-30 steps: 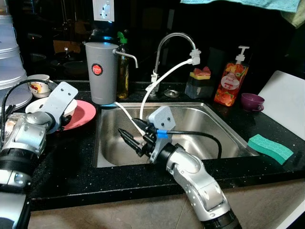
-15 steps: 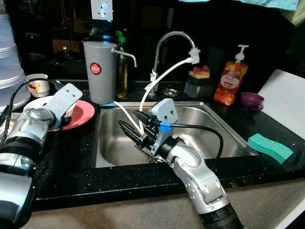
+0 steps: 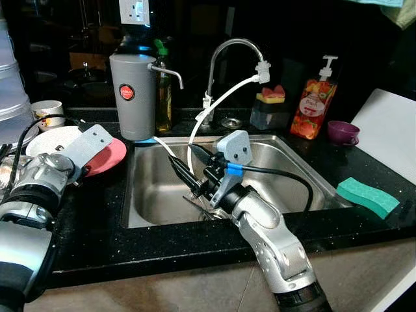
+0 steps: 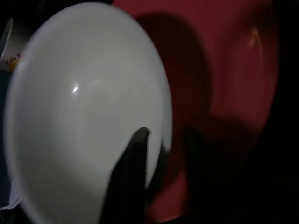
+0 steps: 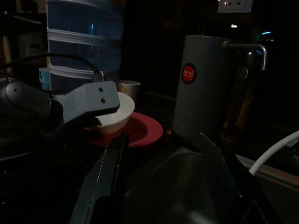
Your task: Kitchen organization
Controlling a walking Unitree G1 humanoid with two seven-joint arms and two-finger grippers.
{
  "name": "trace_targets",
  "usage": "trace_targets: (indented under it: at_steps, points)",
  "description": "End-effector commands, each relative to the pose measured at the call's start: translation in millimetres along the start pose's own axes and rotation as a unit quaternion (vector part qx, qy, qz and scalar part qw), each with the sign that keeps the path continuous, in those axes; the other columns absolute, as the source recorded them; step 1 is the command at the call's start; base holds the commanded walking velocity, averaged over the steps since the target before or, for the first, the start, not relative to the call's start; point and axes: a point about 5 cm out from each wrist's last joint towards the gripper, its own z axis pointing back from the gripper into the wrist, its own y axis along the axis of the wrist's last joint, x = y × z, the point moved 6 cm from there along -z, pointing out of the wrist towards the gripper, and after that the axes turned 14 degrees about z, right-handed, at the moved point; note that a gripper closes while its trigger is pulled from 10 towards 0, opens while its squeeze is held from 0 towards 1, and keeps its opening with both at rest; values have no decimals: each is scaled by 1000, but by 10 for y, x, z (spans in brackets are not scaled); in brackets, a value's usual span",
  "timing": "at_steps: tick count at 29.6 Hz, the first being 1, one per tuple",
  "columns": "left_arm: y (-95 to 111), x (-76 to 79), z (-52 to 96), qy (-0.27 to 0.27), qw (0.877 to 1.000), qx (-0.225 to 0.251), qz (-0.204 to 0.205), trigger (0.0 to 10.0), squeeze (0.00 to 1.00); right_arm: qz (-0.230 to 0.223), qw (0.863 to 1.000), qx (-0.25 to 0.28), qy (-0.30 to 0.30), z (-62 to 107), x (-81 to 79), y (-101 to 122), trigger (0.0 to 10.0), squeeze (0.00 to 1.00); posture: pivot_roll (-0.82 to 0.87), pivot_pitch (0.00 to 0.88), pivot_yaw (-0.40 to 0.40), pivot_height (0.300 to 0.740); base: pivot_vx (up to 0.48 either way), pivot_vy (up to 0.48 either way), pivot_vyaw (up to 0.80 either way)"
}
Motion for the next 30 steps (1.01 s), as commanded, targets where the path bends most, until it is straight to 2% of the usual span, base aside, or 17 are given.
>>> trace_targets:
  at_steps: [1, 3, 7, 10, 11, 12, 13, 14, 15, 18, 22, 23, 24, 25, 26, 27, 30]
  points:
    - [23, 26, -10, 0, 1000, -1, -15, 0, 0, -9, 1000, 4, -10, 35, 36, 26, 10000, 0, 172, 65, -51, 740, 0, 0, 0]
    - [42, -6, -5, 9, 1000, 3, -25, 0, 0, -10, 1000, 5, -15, 38, 49, 27, 10000, 0, 173, 65, -51, 740, 0, 0, 0]
    - [156, -99, 16, 43, 995, 25, -91, 0, 0, -10, 1000, 4, -21, 37, 65, 19, 10000, 0, 177, 64, -54, 740, 0, 0, 0]
    - [312, -140, 37, 74, 984, 58, -154, 0, 0, -14, 1000, 3, -26, 34, 63, 7, 10000, 0, 185, 61, -66, 740, 0, 0, 0]
    - [312, -140, 37, 74, 984, 58, -154, 0, 0, -14, 1000, 3, -26, 34, 63, 7, 10000, 0, 185, 61, -66, 740, 0, 0, 0]
    - [425, -114, 49, 86, 975, 84, -189, 0, 0, -15, 1000, 1, -28, 33, 50, -2, 10000, 0, 185, 62, -69, 740, 0, 0, 0]
    - [508, -87, 61, 91, 968, 106, -207, 3255, 0, -16, 1000, 0, -26, 37, 39, -5, 10000, 0, 184, 62, -73, 740, 0, 0, 0]
    - [508, -87, 61, 91, 968, 106, -207, 3255, 0, -16, 1000, 0, -26, 37, 39, -5, 10000, 0, 184, 62, -73, 740, 0, 0, 0]
    - [642, -35, 89, 98, 959, 142, -226, 10000, 0, -18, 1000, -2, -23, 51, 18, -16, 10000, 0, 187, 64, -77, 740, 0, 0, 0]
    - [778, 111, 129, 81, 945, 190, -254, 10000, 0, -16, 1000, -5, -15, 71, -6, -30, 10000, 0, 188, 65, -82, 740, 0, 0, 0]
    - [914, 416, 238, 37, 919, 264, -290, 10000, 0, -16, 1000, -6, 1, 105, -37, -34, 10000, 0, 196, 73, -93, 740, 0, 0, 0]
    - [938, 603, 325, 20, 901, 302, -310, 10000, 0, -16, 1000, -8, 0, 118, -22, -47, 10000, 0, 205, 78, -100, 740, 0, 0, 0]
    - [938, 603, 325, 20, 901, 302, -310, 10000, 0, -16, 1000, -8, 0, 118, -22, -47, 10000, 0, 205, 78, -100, 740, 0, 0, 0]
    - [939, 751, 404, 5, 889, 329, -318, 10000, 0, -16, 1000, -10, -3, 121, 1, -59, 10000, 0, 209, 76, -102, 740, 0, 0, 0]
    - [933, 834, 454, -1, 883, 343, -320, 10000, 0, -17, 1000, -11, -9, 117, 27, -59, 10000, 0, 212, 75, -101, 740, 0, 0, 0]
    - [933, 834, 454, -1, 883, 343, -320, 10000, 0, -17, 1000, -11, -9, 117, 27, -59, 10000, 0, 212, 75, -101, 740, 0, 0, 0]
    - [852, 1124, 604, -22, 861, 382, -335, 10000, 0, -22, 999, -13, -38, 90, 141, -61, 10000, 0, 212, 69, -100, 740, 0, 0, 0]
